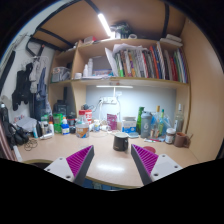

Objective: Pour water

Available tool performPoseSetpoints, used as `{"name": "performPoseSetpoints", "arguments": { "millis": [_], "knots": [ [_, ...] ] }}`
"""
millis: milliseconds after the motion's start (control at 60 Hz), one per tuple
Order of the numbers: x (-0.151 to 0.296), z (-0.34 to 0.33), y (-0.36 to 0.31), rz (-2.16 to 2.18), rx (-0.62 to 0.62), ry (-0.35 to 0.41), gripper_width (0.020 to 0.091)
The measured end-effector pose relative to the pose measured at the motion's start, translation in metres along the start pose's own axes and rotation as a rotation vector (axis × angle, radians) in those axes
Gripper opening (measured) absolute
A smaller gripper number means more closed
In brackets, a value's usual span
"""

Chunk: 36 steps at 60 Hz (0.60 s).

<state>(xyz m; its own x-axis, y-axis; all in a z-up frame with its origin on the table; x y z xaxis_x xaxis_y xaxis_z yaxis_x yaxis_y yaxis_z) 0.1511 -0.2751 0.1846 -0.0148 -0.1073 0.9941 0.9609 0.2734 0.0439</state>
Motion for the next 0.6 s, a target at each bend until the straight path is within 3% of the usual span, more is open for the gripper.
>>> {"name": "performPoseSetpoints", "arguments": {
  "millis": [250,467,600],
  "knots": [
    [-0.031,0.014,-0.034,0.060,0.098,0.004,0.0821],
    [-0.063,0.069,-0.094,0.159,0.202,0.017,0.0835],
    [-0.068,0.118,-0.115,0.080,0.169,0.052,0.0824]
  ]
}}
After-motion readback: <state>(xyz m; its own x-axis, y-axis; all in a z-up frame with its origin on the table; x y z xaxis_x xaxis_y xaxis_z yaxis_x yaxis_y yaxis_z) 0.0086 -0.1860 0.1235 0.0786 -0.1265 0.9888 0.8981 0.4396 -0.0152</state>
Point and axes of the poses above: the point between the fingertips, and its own axes, seen from behind it with the camera up: y to the right, x up, z forward, the way the camera looks, the point moved 10 cm from there along -z, backward, against the way the camera looks, and after that the axes turned 13 degrees about y, right-handed, at the moved point
